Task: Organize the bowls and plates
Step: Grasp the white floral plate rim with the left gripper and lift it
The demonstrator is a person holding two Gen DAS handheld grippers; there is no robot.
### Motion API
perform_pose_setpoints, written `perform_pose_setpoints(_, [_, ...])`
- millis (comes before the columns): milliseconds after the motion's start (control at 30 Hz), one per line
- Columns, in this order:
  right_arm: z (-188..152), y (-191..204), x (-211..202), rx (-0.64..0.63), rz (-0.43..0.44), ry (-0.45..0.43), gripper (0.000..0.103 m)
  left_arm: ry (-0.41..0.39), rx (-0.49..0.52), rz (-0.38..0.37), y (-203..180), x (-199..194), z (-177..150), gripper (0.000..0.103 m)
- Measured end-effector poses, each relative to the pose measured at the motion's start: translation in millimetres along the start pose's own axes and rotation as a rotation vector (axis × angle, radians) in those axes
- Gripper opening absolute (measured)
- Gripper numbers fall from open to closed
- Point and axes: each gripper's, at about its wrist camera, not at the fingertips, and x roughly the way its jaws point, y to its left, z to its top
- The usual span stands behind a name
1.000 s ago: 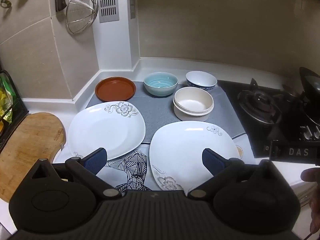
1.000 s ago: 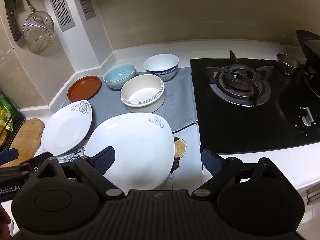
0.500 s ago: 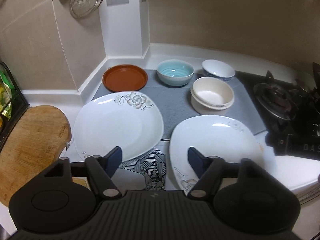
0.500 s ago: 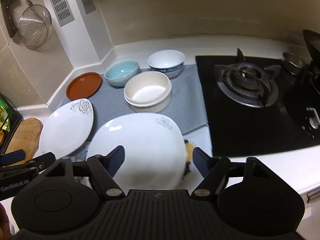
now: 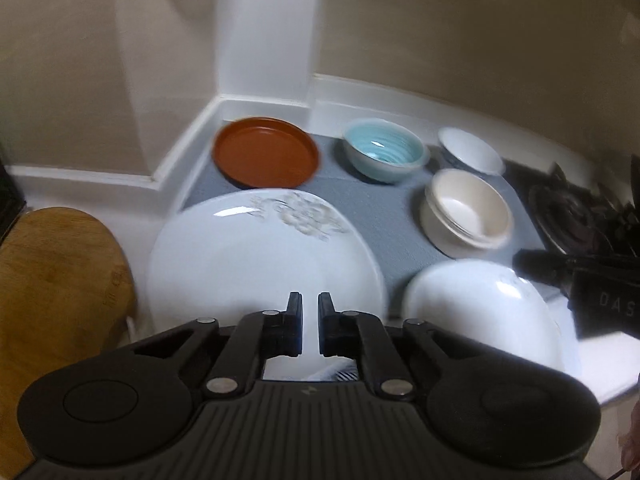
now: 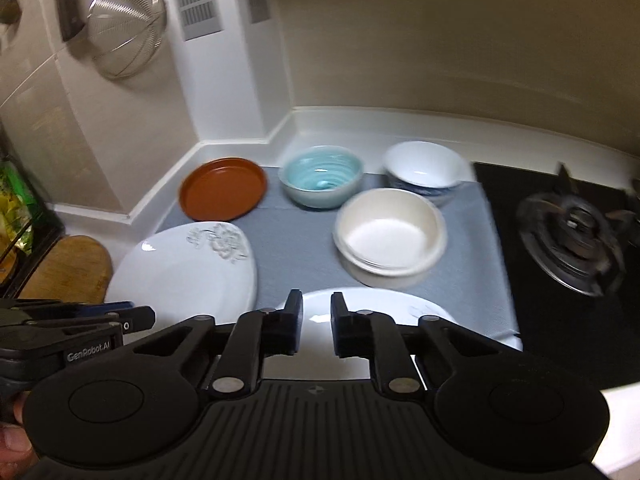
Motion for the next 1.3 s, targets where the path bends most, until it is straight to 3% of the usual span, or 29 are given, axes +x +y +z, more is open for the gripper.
perform_pose_setpoints(133, [11,25,27,-0.018,0.057,0.015,0.015,-0.026,-0.072,0.064,46,11,4,0.008])
perform_pose_setpoints(267, [19,49,62,-0.044,0.085,0.043,0.015,-0.017,-0.144,0.07,87,27,6,0.01])
perform_pose_setpoints(467, [23,60,107,-0.02,0.074,0.107,0.017,0.003,-0.169,0.104,121,41,5,0.03])
perform_pose_setpoints(633, [27,59,133,-0.044,0.058,0.139,0.031,0.006,-0.207,0.095,132,51,4,0.031])
perform_pose_setpoints(1000, [22,61,173,-0.034,0.074,0.247,0.031,0.052,-0.185,0.031,136,80,-1,0.023])
perform_pose_setpoints(1300, [17,55,181,-0.013,0.096,0.25,0.026,0.043,-0.136,0.031,132,84,0,0.022])
